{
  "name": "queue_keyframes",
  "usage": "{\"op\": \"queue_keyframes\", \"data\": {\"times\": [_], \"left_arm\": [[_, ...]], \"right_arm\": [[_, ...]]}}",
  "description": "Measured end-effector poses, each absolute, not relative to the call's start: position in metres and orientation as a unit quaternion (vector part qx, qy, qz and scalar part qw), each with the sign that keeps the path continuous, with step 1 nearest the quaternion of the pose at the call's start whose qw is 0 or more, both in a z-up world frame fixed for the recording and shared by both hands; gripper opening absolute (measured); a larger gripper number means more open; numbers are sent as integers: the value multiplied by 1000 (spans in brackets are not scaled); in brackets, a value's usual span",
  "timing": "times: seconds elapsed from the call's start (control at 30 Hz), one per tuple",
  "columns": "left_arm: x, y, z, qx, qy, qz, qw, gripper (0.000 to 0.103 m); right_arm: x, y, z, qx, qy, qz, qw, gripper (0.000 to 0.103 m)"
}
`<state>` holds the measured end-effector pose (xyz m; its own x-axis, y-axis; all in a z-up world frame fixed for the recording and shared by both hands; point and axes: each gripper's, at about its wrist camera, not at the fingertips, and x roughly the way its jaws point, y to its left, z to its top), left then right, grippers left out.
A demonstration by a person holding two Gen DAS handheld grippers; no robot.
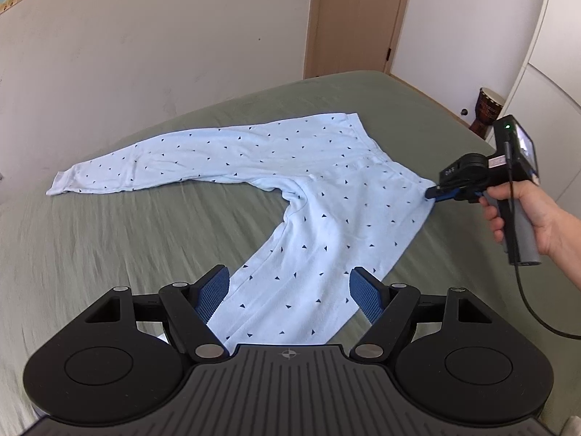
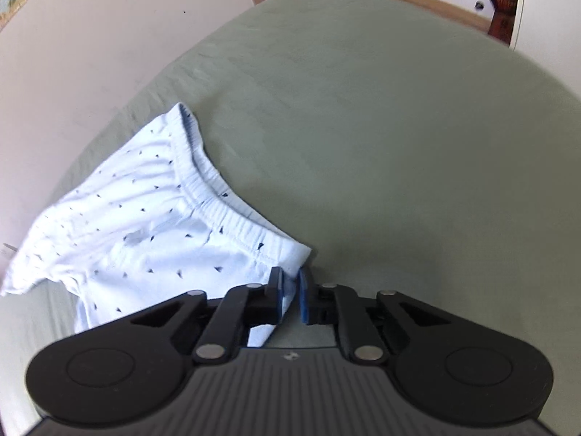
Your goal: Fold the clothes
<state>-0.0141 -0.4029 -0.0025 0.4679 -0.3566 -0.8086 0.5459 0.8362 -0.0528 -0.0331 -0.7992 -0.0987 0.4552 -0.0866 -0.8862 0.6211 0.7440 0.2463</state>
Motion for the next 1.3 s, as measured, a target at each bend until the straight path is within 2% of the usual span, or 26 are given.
{"op": "queue_keyframes", "data": {"times": [0.13, 0.2, 0.27, 0.3, 0.37, 0.43, 0.7, 0.73, 0.77, 0.87, 1.2, 1.27, 1.3], "left_arm": [[-15, -399, -6, 100, 447, -267, 848, 73], [-15, -396, -7, 98, 450, -269, 846, 73], [-16, -390, -8, 95, 453, -269, 845, 73], [-16, -387, -9, 93, 455, -268, 844, 73], [-16, -379, -14, 89, 458, -263, 844, 73], [-15, -367, -22, 86, 465, -253, 844, 73], [-19, -320, -57, 65, 495, -204, 842, 73], [-19, -316, -59, 64, 497, -200, 842, 73], [-18, -313, -60, 61, 498, -197, 842, 73], [-18, -307, -60, 55, 499, -192, 843, 73], [-15, -317, -59, 56, 492, -205, 845, 73], [-16, -317, -58, 58, 492, -207, 844, 73], [-16, -317, -58, 58, 491, -208, 844, 73]], "right_arm": [[-32, -800, -109, 277, 485, -231, 797, 10], [-33, -802, -111, 288, 475, -233, 798, 13], [-41, -804, -107, 309, 462, -231, 799, 32], [-47, -805, -103, 319, 456, -229, 799, 37], [-57, -806, -98, 336, 445, -219, 801, 43], [-66, -805, -98, 356, 440, -206, 798, 44], [-62, -796, -111, 390, 420, -215, 791, 44], [-60, -796, -113, 391, 419, -221, 789, 33], [-60, -797, -112, 387, 421, -225, 789, 14], [-57, -795, -112, 368, 428, -244, 789, 3], [-51, -782, -111, 299, 458, -275, 791, 4], [-51, -782, -105, 296, 454, -269, 796, 15], [-56, -783, -100, 302, 447, -263, 800, 16]]}}
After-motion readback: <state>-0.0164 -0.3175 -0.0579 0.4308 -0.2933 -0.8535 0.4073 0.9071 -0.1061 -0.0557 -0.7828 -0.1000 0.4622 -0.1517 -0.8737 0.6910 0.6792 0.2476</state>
